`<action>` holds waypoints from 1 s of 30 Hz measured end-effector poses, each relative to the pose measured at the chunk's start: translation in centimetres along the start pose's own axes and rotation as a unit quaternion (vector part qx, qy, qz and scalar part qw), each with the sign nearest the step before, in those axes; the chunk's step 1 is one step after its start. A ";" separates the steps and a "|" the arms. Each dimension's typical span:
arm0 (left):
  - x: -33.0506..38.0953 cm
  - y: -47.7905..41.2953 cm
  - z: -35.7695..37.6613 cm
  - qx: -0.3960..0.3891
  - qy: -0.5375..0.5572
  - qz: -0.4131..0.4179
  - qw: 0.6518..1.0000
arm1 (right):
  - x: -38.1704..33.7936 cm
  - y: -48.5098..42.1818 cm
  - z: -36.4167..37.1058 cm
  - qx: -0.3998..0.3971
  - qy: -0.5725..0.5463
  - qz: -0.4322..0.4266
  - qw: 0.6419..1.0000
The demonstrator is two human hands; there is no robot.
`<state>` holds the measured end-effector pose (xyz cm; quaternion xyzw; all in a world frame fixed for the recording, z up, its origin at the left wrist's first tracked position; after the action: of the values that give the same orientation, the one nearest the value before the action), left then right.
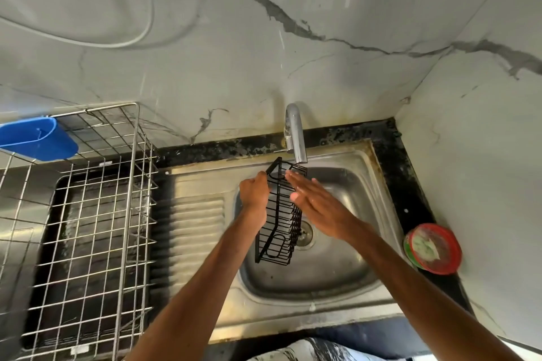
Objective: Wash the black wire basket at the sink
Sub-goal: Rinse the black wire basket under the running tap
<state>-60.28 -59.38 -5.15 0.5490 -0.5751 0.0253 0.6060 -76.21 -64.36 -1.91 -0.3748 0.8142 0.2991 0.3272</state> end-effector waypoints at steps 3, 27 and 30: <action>0.3 0.5 0.2 -0.010 -0.003 0.010 1.000 | 3.4 -3.1 -1.2 0.015 -0.087 0.083 0.993; 1.6 1.0 0.6 -0.028 0.033 0.007 0.999 | -0.2 -3.1 -1.6 0.188 -0.347 -0.035 0.918; 1.5 1.2 0.6 -0.033 0.044 -0.007 0.998 | 1.6 -4.0 -2.4 0.236 -0.447 0.038 0.862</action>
<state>-61.00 -60.24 -3.47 0.5311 -0.5448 0.0266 0.6485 -74.55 -68.90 -2.61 -0.0817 0.6404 0.2459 0.7230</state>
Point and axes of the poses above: each hand's wrist, its own y-axis away from the middle knuckle, its own z-axis out of the palm, x = y × z, the point moved 5 cm from there along -y, towards the middle knuckle, and after that the axes turned 7 degrees about -y, right-handed, at the moved point
